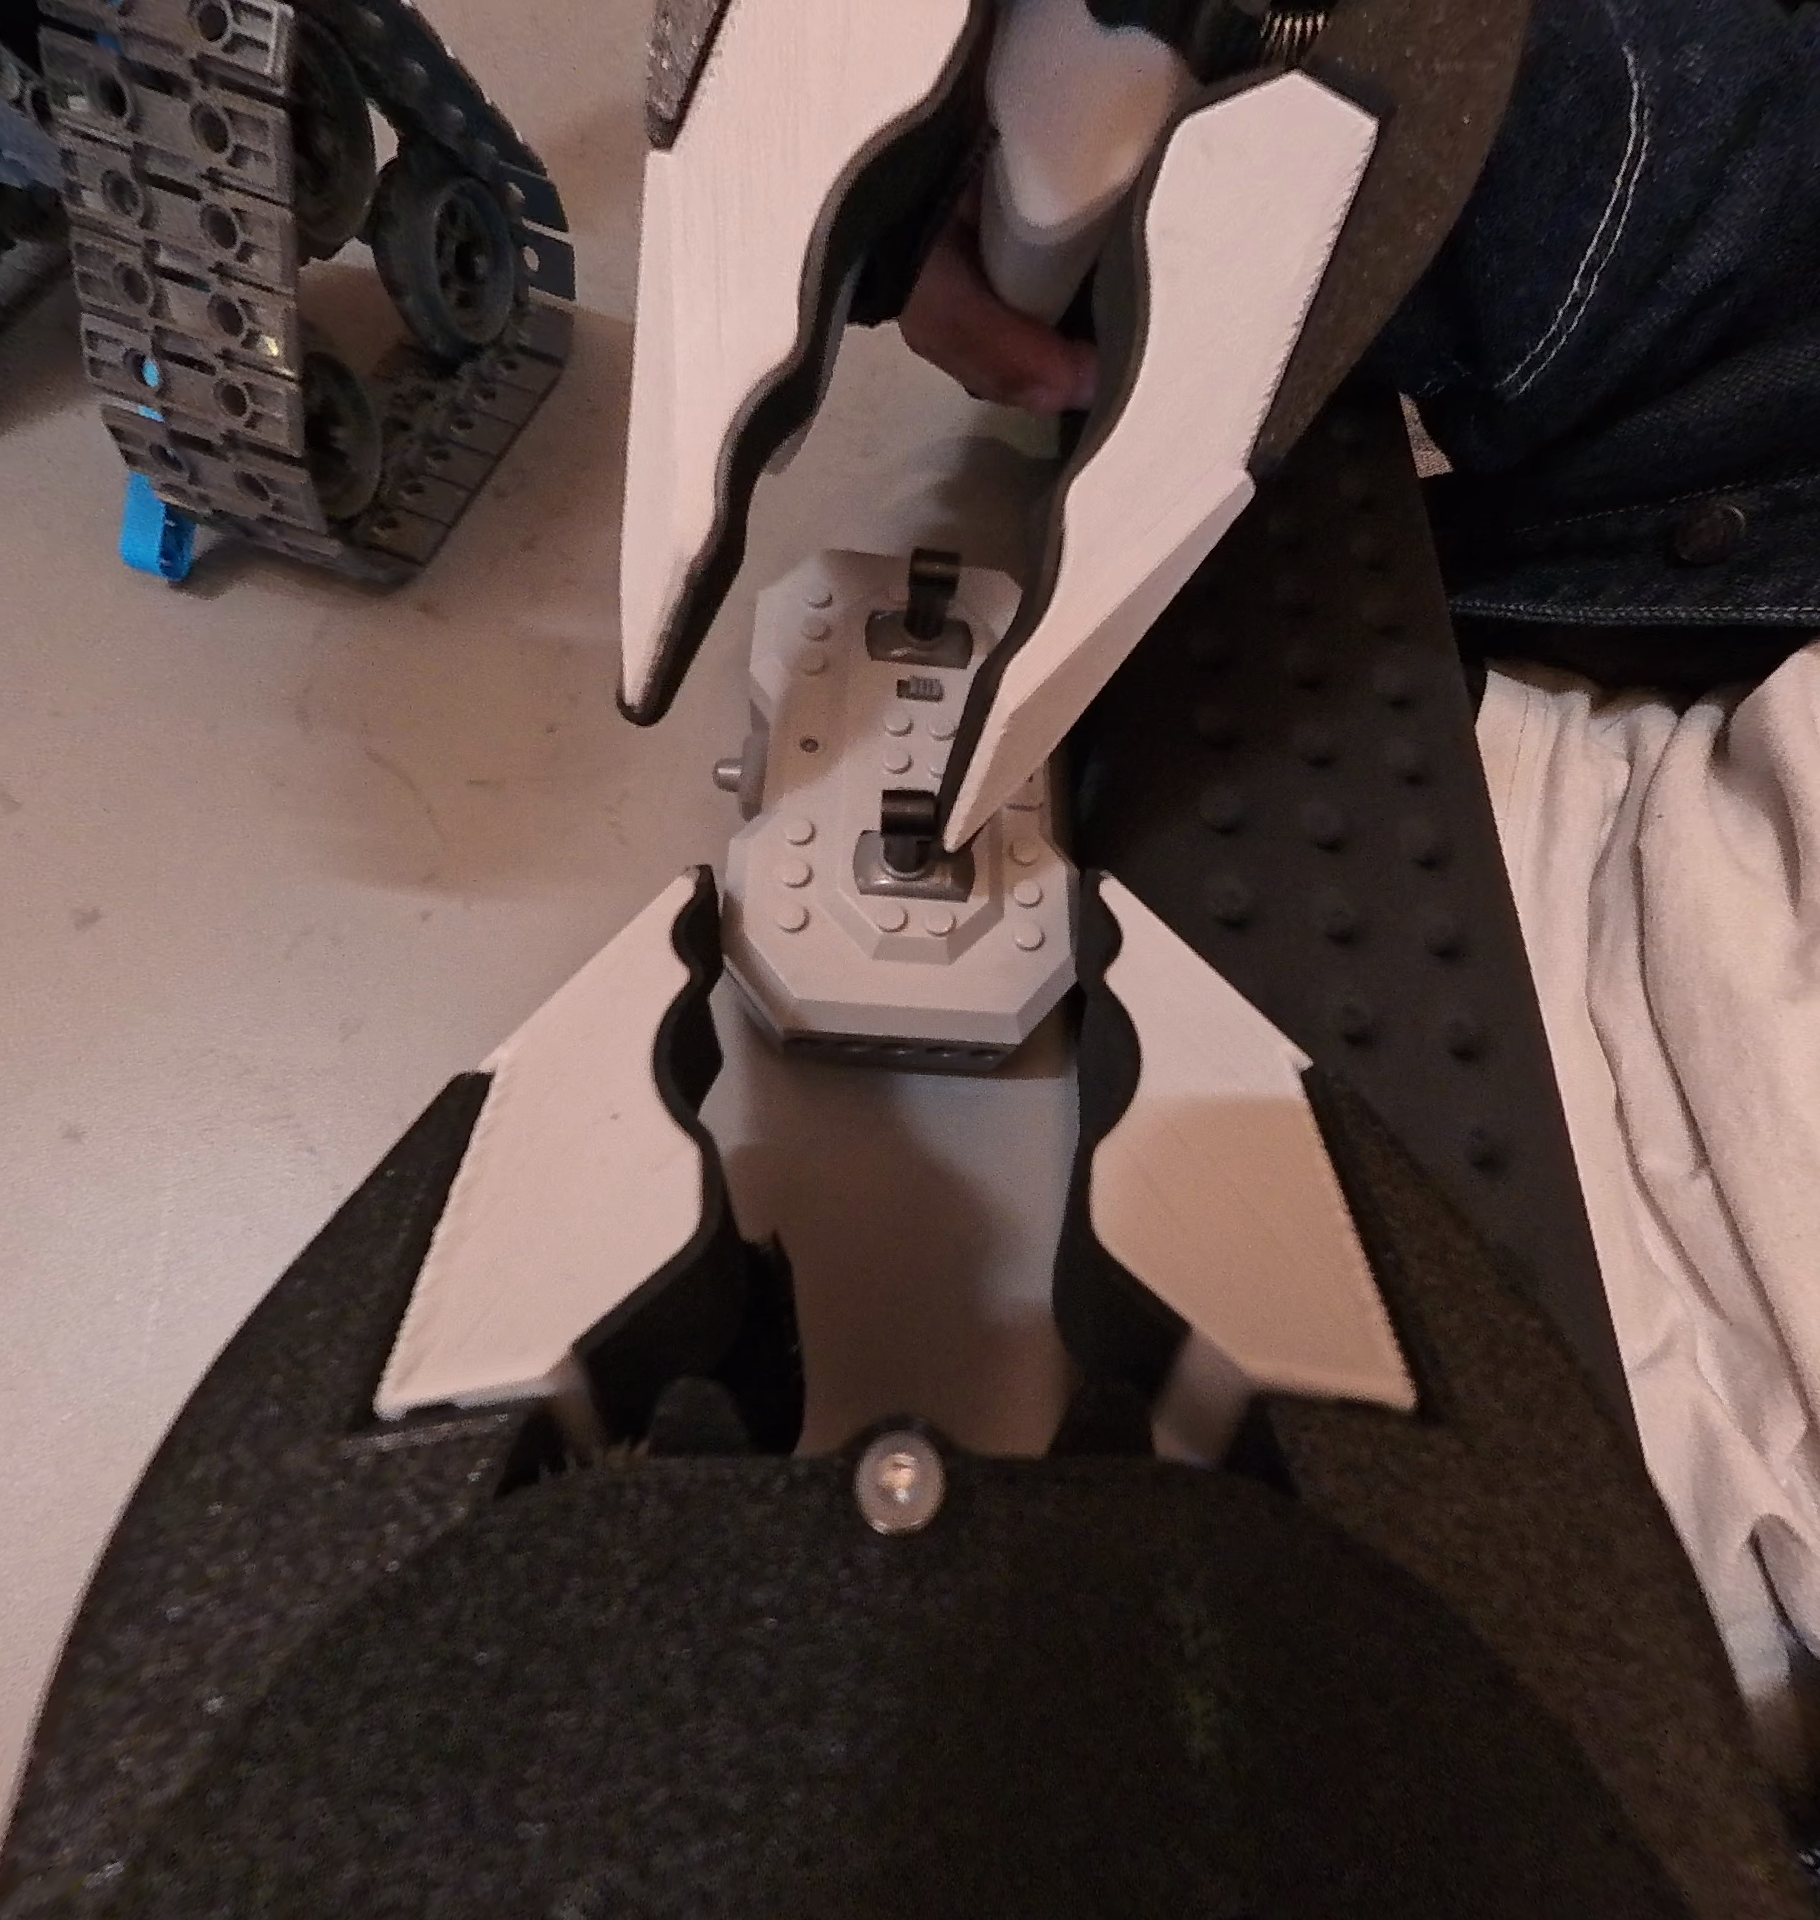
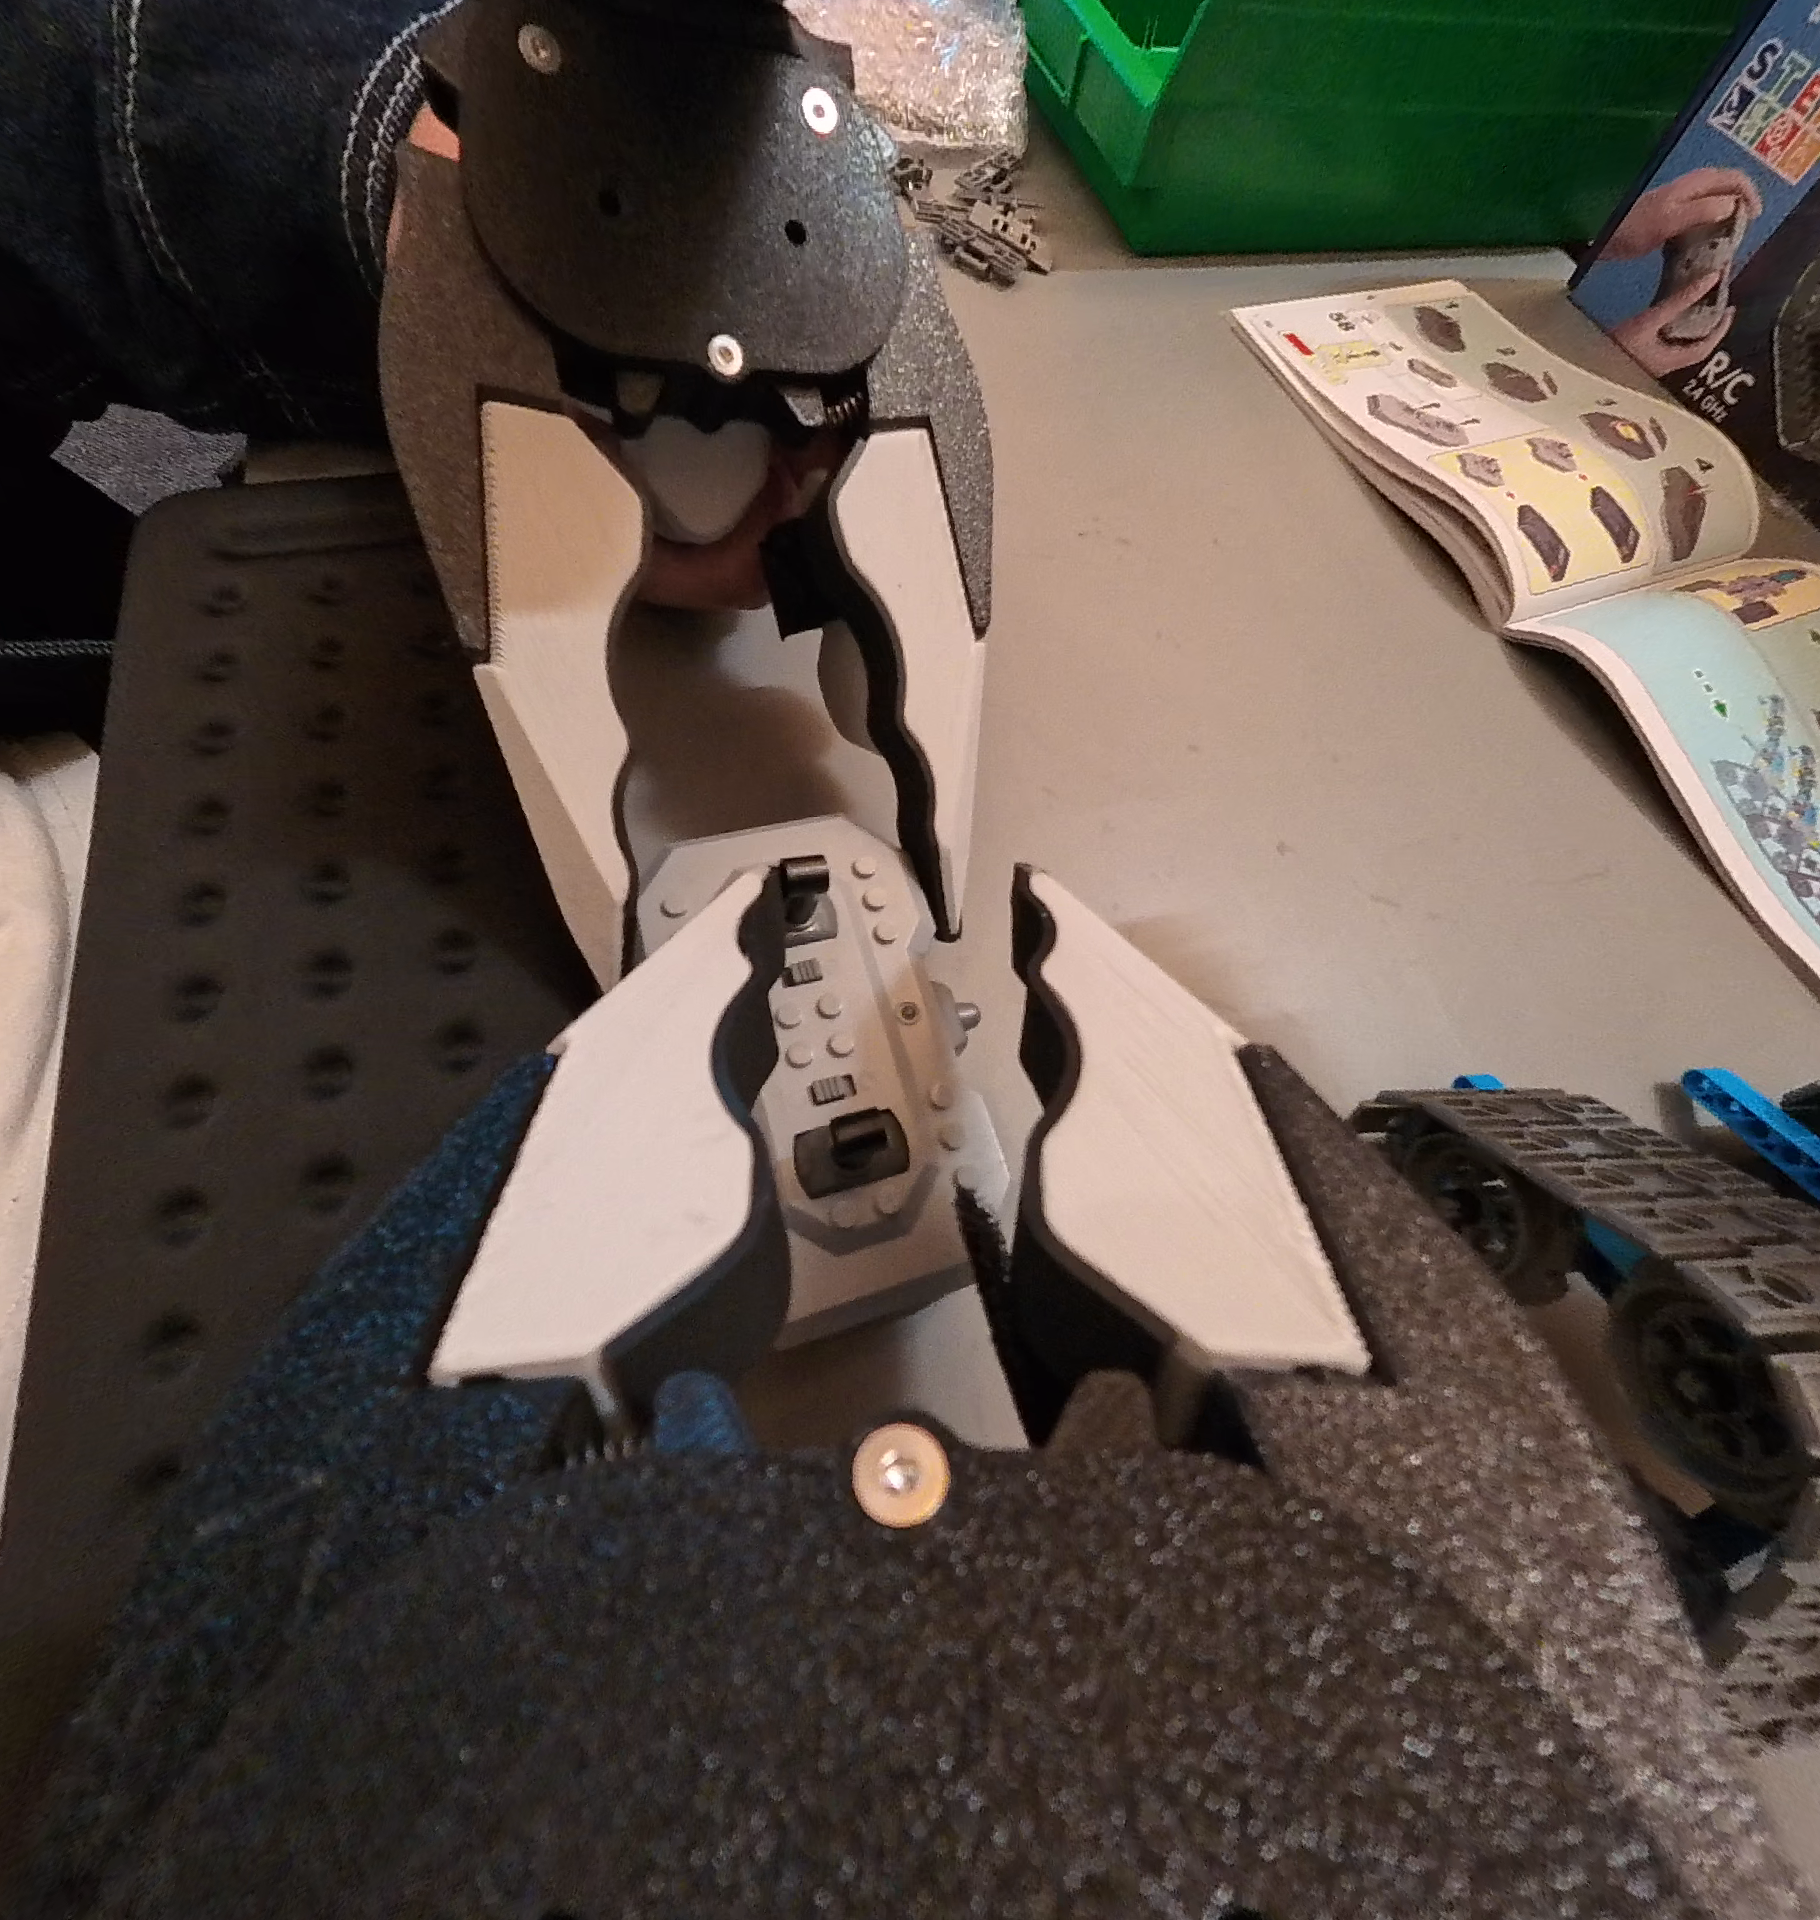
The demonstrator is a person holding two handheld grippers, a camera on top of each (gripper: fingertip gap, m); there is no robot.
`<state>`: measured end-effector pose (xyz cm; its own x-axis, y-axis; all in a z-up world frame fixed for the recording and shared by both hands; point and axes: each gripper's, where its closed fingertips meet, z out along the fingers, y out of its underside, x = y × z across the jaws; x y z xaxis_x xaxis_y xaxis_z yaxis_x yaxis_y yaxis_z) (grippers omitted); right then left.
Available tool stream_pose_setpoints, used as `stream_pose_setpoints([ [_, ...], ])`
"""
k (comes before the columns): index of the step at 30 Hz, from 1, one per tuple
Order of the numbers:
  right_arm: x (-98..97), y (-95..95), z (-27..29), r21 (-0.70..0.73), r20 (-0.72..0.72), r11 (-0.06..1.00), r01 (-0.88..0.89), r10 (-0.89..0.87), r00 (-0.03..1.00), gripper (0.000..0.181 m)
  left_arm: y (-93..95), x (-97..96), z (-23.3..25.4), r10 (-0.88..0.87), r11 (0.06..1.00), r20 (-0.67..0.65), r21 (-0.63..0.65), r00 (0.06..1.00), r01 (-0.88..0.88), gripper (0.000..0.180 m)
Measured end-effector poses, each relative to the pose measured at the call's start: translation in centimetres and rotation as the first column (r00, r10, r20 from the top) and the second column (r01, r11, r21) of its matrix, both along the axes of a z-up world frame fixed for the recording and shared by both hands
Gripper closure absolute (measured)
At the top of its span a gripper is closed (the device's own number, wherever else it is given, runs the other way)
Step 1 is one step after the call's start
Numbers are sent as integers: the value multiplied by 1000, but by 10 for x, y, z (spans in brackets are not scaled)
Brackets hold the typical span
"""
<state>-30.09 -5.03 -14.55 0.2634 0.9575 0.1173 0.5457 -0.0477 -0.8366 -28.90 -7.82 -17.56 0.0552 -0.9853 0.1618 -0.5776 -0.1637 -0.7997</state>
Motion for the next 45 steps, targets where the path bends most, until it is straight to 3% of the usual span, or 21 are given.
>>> stream_pose_setpoints([
  [4,2,-12,-1,-7,-9,997,-71,70,997,152,-2,0,0,-14,1000,0,-6,1000,14,112],
  [9,32,-9,-4,-45,25,998,-42,43,999,140,-2,0,0,-15,1000,-1,-19,1000,15,112],
  [26,32,-2,-6,188,303,982,-24,-35,953,146,-3,0,-1,-13,1000,-5,-26,1000,13,112],
  [31,34,-8,-4,158,271,987,-39,-5,963,148,-3,0,-1,-16,999,-5,-37,1000,16,112],
  [45,36,-8,-5,229,425,973,-38,-64,903,147,-3,0,-2,-10,999,-9,-35,1000,9,112],
])
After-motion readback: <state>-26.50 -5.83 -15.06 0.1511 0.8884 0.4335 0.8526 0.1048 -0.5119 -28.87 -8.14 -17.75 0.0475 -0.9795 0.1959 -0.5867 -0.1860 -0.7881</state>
